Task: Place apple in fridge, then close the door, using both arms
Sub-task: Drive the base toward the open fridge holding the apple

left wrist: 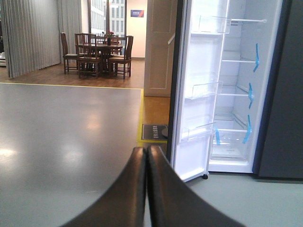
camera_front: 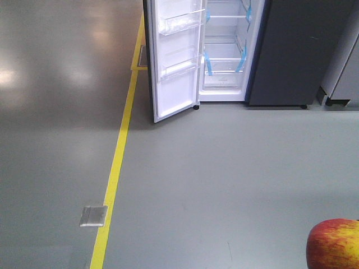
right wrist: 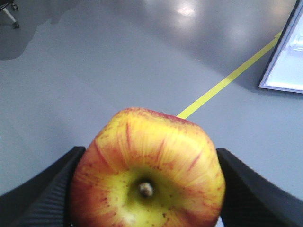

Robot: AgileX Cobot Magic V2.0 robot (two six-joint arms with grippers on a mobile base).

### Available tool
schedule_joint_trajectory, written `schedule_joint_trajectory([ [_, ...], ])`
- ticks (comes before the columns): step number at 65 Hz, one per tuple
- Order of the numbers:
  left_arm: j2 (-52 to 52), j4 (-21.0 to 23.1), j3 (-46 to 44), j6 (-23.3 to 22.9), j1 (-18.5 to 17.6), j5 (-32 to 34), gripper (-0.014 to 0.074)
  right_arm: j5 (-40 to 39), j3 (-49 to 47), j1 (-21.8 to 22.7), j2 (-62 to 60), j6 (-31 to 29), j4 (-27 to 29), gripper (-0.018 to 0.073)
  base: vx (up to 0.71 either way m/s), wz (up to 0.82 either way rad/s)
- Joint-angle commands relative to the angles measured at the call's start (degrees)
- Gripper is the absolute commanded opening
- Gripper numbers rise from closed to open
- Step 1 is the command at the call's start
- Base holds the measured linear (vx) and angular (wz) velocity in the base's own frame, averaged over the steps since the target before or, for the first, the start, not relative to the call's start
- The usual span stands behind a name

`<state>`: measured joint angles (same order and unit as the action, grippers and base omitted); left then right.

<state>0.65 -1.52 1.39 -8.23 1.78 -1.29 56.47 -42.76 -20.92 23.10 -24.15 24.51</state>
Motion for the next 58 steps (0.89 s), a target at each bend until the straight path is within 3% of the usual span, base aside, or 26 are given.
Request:
schedule_joint_trajectory([
  [1,0.92,0.40,1.66,-0.04,-0.02,4.22,-0.0006,-3.99,-1.49,0.24,0.46,-0.49,1.29,0.0319,0.34,-0.03],
  [58,0.92,0.40,1.66,-0.04,-0.02,4.22,-0.0006,-3.99,-1.49,0.24,0.46,-0.49,1.29,0.0319,0.27,0.02],
])
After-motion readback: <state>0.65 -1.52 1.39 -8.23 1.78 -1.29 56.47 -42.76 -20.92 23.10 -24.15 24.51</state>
